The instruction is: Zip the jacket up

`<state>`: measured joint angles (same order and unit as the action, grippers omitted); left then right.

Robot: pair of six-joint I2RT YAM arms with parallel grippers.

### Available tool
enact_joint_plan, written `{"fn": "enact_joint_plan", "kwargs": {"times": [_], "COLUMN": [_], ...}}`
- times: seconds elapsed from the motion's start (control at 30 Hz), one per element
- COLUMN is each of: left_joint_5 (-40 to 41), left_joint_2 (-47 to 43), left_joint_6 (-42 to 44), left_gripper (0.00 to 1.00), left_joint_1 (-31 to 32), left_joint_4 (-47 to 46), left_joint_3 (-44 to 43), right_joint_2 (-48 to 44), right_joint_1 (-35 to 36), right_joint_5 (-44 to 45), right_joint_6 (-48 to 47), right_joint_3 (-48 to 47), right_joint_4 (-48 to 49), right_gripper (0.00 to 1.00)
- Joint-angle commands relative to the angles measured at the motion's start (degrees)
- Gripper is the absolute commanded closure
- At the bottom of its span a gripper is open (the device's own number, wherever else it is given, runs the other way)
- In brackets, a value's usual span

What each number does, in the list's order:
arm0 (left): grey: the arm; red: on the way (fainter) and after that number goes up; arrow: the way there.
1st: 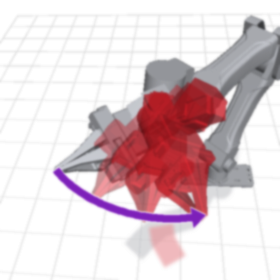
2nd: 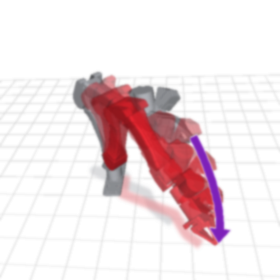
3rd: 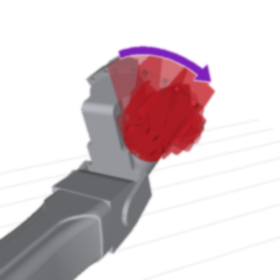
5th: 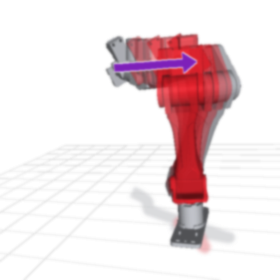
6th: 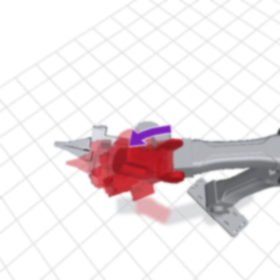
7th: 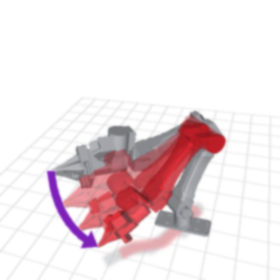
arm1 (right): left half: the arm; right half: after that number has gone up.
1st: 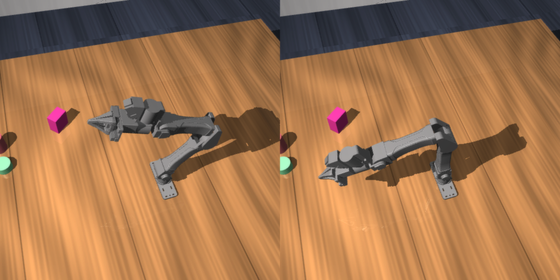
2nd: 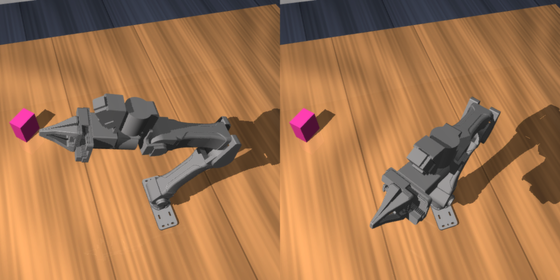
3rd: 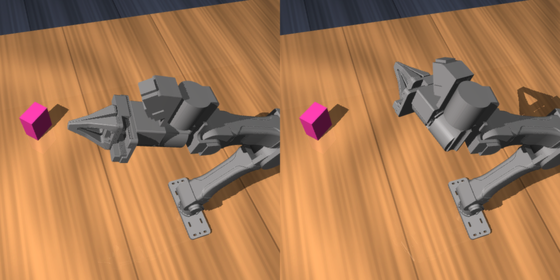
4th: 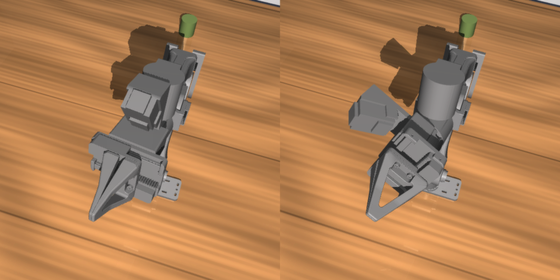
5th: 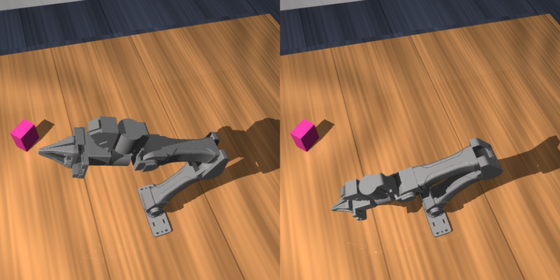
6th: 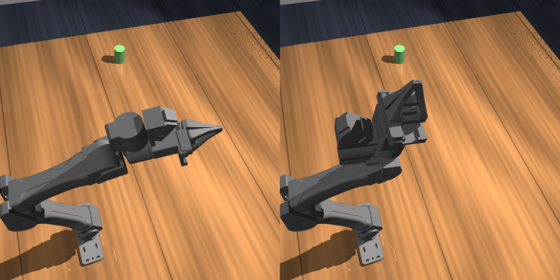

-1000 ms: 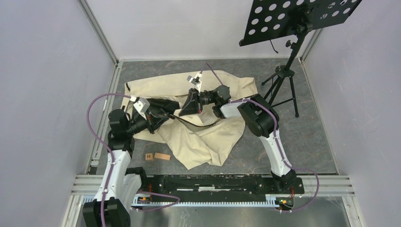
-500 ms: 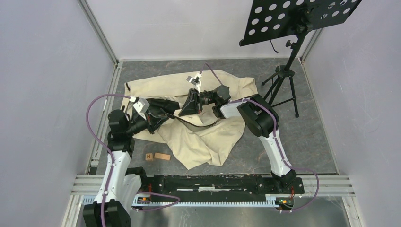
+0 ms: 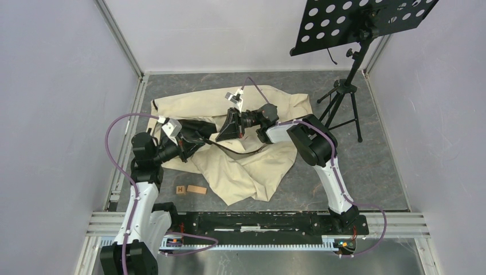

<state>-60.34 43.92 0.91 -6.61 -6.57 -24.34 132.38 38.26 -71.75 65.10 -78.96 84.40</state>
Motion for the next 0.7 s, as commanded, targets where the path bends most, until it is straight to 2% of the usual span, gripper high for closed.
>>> {"fn": "enact_joint_plan", "kwargs": {"times": [0.0, 0.67], "left_joint_5": [-1.5, -1.0], "left_joint_2": [0.0, -0.4], "left_joint_6": [1.2, 1.5], "left_gripper": [0.98, 0.98], "left_joint_1": [0.2, 0.3], "left_joint_4": [-2.4, -2.3], "left_joint_3": [-0.9, -0.9], "right_joint_2": [-0.5, -0.9], "right_joint_1": [-0.1, 0.2], "right_joint_5": [0.7, -1.4], "right_joint_6": [-0.6, -1.0], "right_joint_3": [-1.2, -0.6], "right_joint_4": [27.6, 27.6], "right_gripper": [1.00, 1.00]}}
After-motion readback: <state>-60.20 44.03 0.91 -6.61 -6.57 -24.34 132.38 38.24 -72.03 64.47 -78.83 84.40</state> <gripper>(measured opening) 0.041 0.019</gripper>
